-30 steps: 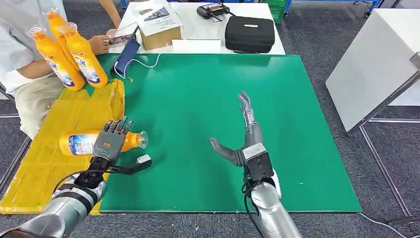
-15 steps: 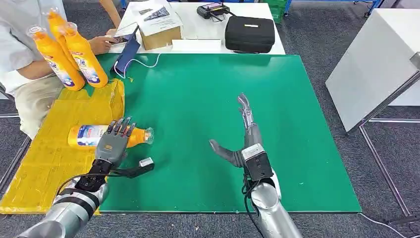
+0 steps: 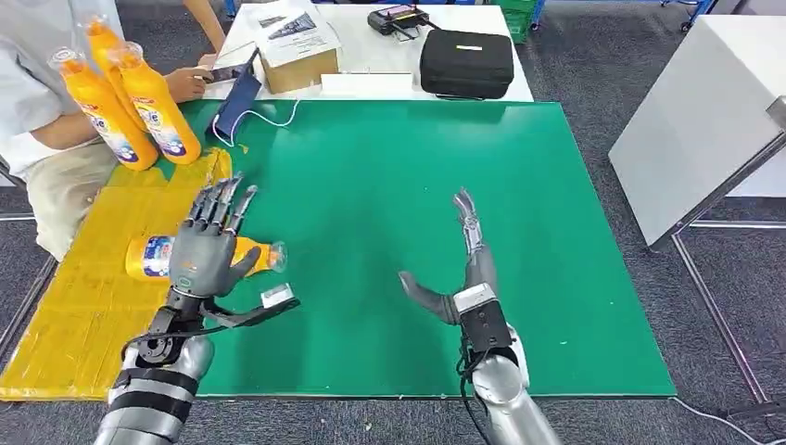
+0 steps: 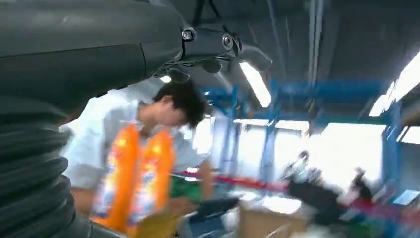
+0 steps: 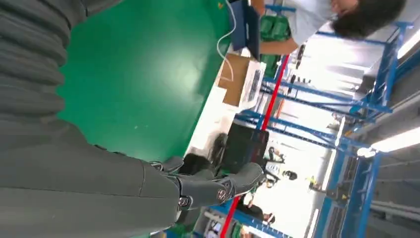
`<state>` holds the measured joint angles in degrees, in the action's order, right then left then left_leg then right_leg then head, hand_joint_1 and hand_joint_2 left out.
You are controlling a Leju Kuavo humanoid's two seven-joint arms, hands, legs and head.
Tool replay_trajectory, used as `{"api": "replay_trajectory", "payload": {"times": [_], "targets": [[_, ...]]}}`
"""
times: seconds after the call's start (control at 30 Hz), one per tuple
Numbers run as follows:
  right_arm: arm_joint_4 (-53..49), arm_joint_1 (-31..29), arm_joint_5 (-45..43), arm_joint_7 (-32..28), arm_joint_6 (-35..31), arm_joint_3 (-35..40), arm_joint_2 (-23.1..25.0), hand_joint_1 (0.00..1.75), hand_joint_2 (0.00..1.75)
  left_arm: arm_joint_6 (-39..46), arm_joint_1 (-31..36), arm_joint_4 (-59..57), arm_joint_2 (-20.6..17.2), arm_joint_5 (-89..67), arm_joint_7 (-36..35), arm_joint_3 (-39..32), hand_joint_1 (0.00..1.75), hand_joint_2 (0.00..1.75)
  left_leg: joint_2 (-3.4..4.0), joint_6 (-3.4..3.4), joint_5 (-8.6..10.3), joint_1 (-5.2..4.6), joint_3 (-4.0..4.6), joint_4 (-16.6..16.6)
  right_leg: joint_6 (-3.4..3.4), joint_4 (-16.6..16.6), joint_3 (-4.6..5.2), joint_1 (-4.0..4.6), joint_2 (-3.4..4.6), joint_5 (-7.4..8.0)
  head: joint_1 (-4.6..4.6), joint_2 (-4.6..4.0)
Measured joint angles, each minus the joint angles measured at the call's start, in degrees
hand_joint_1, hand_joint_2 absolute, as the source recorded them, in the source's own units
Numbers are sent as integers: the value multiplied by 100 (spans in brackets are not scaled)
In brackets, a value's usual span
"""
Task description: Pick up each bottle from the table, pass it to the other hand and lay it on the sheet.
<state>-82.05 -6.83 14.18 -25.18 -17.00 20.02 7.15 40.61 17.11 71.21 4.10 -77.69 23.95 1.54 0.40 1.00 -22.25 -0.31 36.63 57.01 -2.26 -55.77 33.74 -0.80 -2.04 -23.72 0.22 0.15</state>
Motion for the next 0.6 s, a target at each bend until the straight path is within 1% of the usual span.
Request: {"api": "replay_trajectory", "payload": {"times": [0.07,0.23,0.27,0.33,0.4,0.47,0.53,0.57,0.6], "targets": [[-70,84,37,-18,-51,-11,-4,0,175,-2,-79,145,235,631,565,-304,0,175,2,1,-1,0,0,0,0,0,1,0,1,0,2,0],[-162,184,77,-26,-88,-48,-9,0,175,-9,-188,339,508,1012,805,-644,0,175,0,1,-1,0,-1,0,0,1,0,0,0,0,0,0],[-219,230,125,-26,-110,-55,-11,0,175,-55,-238,337,534,1528,875,-635,0,175,0,1,-1,0,-2,0,0,1,0,0,0,0,0,0],[-366,371,243,-42,-101,-70,-26,0,175,-442,-438,434,506,2814,704,-388,0,175,2,1,-2,0,-2,0,0,1,0,1,1,0,-2,0],[-578,603,337,-64,72,-125,-66,0,175,-1375,-768,788,396,4235,416,-88,0,175,4,0,-5,0,-1,0,-1,2,2,1,2,-2,-2,0],[-856,963,322,-103,431,-260,-148,0,175,-2722,-1225,1236,244,5594,162,213,0,175,-6,0,-19,0,-1,-1,0,2,-1,0,-2,-16,0,0],[-1061,1273,39,-195,965,-427,-267,0,175,-4146,-1625,1483,64,6787,-4,375,0,175,-5,2,-31,-1,0,-1,-8,2,-3,-1,1,-24,0,0],[-1141,1398,-126,-260,1244,-535,-338,0,175,-4651,-1798,1556,-32,7131,53,398,0,175,-2,0,-35,-3,-1,-1,-8,3,0,-2,2,-24,2,0],[-1212,1510,-146,-293,1362,-632,-383,0,175,-4811,-1926,1598,-60,7293,82,401,0,175,0,1,-37,-4,-1,-1,-8,4,1,-3,2,-24,-2,0]]}}
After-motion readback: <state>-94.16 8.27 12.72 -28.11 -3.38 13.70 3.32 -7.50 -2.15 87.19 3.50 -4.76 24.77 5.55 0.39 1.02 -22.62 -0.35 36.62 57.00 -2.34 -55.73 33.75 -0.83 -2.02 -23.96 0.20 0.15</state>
